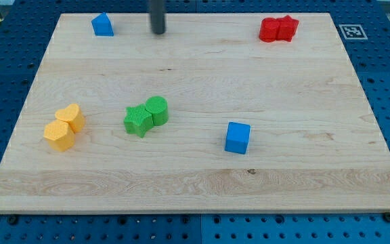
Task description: Push the blue triangle a bit down
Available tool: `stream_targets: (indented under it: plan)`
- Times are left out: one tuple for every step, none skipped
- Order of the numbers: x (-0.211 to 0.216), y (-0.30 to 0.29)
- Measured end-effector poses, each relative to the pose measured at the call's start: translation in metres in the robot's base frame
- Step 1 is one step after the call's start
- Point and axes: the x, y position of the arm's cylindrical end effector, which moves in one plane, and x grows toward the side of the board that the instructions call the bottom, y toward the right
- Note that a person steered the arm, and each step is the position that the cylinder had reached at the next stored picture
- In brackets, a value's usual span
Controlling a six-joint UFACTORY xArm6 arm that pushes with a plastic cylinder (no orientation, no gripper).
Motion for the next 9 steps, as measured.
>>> stream_targets:
  plan:
    - [0.039, -0.051]
    - [0.019, -0.123]
    - [-0.039, -0.168]
    - [-0.079, -0.161]
    - [-0.078, -0.134]
    - [-0.056, -0.134]
    - [-0.037, -0.125]
    - [-0.046, -0.11]
    - [-0.057, -0.096]
